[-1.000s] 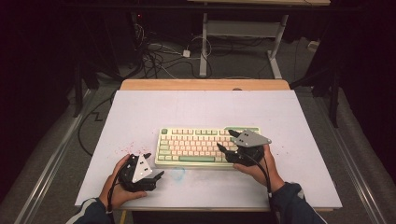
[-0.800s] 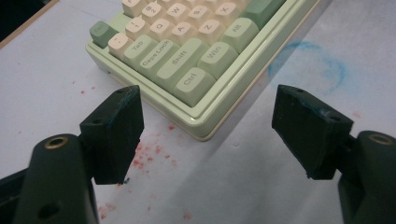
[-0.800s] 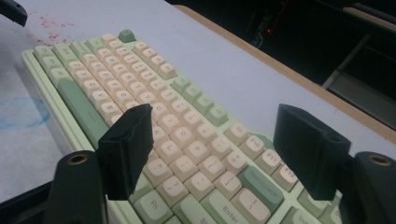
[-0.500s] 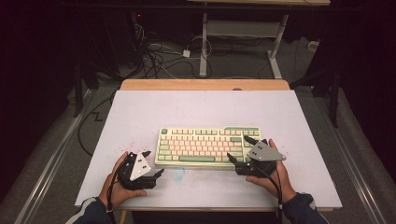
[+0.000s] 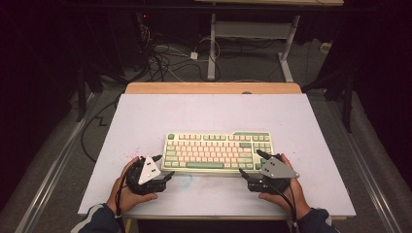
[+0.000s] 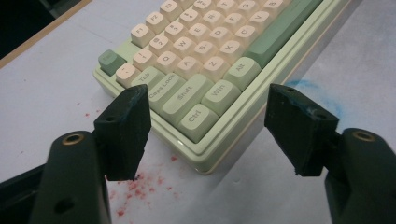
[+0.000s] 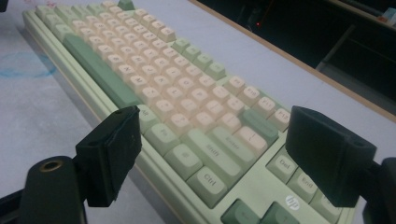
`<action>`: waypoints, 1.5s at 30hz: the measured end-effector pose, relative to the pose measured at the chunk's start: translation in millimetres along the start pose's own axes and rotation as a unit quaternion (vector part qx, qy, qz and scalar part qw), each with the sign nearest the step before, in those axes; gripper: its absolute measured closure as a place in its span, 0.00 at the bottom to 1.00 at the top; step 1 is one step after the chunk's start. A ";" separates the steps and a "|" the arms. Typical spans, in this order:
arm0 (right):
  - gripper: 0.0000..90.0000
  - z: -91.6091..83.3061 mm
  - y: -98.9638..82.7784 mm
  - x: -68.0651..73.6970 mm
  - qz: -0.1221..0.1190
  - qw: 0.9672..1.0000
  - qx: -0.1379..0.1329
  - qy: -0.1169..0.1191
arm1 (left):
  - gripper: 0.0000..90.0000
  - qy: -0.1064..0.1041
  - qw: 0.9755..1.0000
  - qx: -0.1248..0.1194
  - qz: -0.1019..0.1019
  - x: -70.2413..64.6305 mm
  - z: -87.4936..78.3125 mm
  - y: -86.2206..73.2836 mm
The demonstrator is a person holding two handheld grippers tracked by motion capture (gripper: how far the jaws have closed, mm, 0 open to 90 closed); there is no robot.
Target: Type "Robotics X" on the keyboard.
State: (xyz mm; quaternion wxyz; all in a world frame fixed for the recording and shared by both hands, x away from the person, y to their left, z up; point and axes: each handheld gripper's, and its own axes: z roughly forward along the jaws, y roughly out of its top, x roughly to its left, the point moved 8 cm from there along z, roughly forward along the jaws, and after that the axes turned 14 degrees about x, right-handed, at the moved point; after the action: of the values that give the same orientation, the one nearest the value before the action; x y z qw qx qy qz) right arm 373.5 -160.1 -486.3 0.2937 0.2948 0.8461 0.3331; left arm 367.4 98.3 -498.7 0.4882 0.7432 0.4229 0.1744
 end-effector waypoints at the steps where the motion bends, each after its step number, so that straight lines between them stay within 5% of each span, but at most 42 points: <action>1: 0.21 0.2 -1.4 1.2 -0.002 1.000 0.002 -0.001 | 0.34 -0.001 1.000 0.000 0.001 -1.1 0.8 0.7; 8: 0.21 -0.3 -8.9 9.0 -0.010 1.000 0.012 0.005 | 0.48 -0.014 1.000 -0.001 0.000 -9.9 5.3 9.0; 19: 0.21 -2.1 -14.2 10.9 -0.010 1.000 0.016 0.005 | 0.96 -0.031 0.999 0.030 0.003 -19.1 20.7 22.6; 32: 0.21 -0.5 -15.3 11.5 -0.016 1.000 0.023 0.004 | 0.97 -0.053 0.997 0.048 0.000 -36.2 52.0 41.5; 45: 0.21 3.7 -18.7 13.7 -0.023 0.999 0.035 0.004 | 0.97 -0.061 0.994 0.092 0.024 -61.5 89.8 36.4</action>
State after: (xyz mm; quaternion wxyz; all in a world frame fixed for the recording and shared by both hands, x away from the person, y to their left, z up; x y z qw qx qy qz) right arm 361.4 -160.3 -506.4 0.2874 0.2835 0.8652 0.2975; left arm 408.7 -8.8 -499.0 0.4386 0.8040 0.3886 0.1011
